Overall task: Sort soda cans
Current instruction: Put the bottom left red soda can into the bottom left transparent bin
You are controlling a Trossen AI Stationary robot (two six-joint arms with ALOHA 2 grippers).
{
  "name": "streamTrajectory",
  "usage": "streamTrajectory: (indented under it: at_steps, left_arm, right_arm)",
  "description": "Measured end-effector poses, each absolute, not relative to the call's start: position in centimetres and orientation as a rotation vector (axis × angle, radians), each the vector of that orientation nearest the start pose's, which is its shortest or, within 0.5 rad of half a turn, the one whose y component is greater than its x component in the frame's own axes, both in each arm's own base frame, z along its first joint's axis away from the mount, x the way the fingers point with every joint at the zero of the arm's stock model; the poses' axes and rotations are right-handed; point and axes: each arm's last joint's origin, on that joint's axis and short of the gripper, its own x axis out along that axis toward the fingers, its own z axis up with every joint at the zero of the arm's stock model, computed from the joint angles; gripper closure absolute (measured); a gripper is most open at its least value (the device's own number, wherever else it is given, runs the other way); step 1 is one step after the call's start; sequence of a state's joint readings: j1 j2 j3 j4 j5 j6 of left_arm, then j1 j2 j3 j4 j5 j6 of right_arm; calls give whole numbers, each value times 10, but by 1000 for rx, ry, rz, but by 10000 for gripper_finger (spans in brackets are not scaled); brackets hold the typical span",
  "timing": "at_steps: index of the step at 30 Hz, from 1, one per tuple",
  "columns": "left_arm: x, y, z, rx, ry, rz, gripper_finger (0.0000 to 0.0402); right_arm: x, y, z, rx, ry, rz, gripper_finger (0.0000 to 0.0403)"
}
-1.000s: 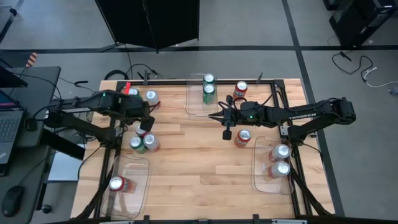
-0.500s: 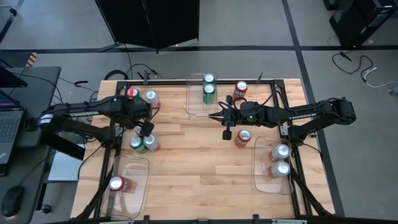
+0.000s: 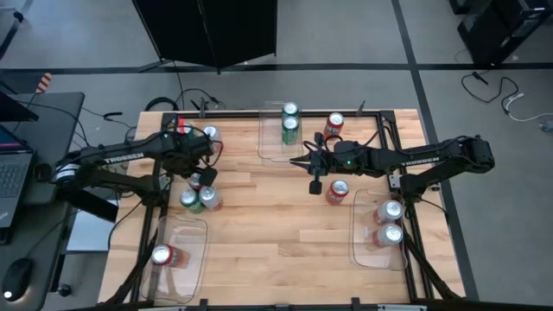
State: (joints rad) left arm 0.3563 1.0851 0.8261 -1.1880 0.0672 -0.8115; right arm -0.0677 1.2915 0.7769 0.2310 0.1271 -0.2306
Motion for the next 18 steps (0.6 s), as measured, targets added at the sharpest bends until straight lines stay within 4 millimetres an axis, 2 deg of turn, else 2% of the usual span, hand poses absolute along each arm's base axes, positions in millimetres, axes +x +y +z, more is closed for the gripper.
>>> streamTrajectory:
  at_steps: [7,10,14,18]
  left_arm:
    - [149,52,218,-967,1304,783,11]
    - [148,53,218,-933,1308,784,33]
    - [150,55,224,-872,1298,775,109]
    - [156,57,242,-823,1259,719,112]
  right_arm:
    - [282,-23,262,-237,305,-160,389]
    - [282,-23,262,-237,305,-160,389]
    - [282,-23,262,-237,305,-160,389]
    - [282,-23,262,-237,304,-160,389]
